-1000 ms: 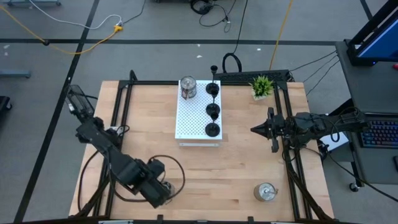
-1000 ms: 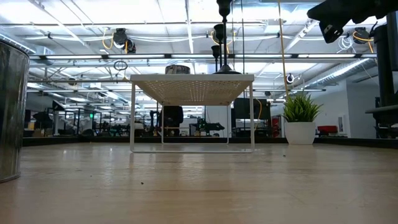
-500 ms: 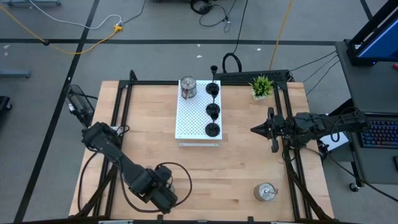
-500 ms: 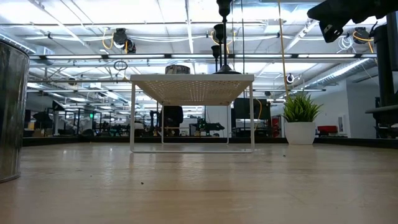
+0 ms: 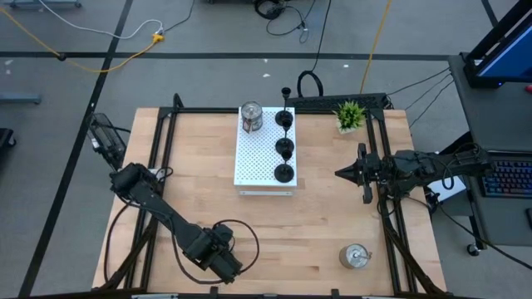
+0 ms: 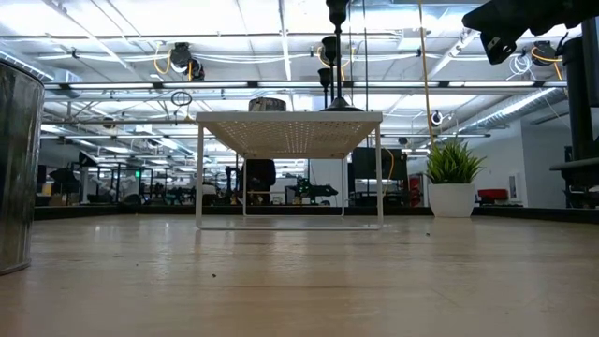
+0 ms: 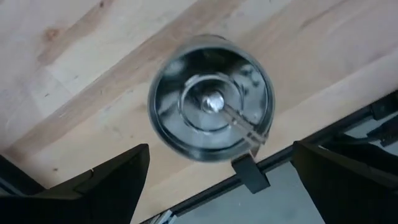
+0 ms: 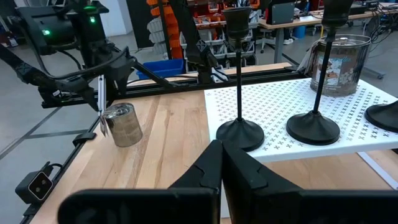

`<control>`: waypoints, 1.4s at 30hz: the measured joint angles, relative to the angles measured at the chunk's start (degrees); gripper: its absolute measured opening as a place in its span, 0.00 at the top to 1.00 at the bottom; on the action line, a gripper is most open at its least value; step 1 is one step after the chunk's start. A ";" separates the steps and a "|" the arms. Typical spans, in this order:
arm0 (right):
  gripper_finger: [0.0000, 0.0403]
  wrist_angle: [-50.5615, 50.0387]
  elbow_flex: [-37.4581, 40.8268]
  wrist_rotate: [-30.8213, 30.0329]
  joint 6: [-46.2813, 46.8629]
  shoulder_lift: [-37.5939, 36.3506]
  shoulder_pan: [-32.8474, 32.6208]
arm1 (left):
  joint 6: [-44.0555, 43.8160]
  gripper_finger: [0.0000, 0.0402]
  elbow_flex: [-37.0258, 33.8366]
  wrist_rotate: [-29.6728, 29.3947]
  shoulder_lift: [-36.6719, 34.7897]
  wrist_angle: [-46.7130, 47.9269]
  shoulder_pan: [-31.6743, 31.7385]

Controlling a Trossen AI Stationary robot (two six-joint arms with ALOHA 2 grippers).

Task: Pick & Place candle stick holders
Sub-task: Put the left silver scented candle on the shelf aligned with the other silver scented candle

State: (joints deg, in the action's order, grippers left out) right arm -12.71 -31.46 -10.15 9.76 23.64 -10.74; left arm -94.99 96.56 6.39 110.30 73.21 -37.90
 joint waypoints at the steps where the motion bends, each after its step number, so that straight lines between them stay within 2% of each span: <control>1: 1.00 0.00 0.00 0.00 0.00 0.00 0.01 | 0.09 0.00 -0.15 -0.13 0.00 -0.02 0.19; 7: 1.00 0.00 0.00 0.00 0.00 0.00 0.00 | 1.54 0.00 -2.15 -0.81 -0.02 -0.21 1.63; 14: 1.00 0.00 0.00 0.00 0.00 0.00 0.00 | 3.40 0.00 -5.72 1.03 -0.35 -4.46 2.64; 38: 1.00 0.00 0.00 -0.02 0.02 0.00 0.00 | 6.34 0.00 -6.32 0.61 -0.52 -4.43 4.12; 42: 1.00 0.00 0.00 -0.02 0.02 0.00 0.00 | 5.47 0.00 -8.74 1.02 -0.55 -6.88 4.08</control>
State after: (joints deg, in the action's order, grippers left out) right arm -12.71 -31.46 -10.17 9.78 23.64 -10.74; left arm -89.52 87.82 7.41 109.75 66.33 -33.82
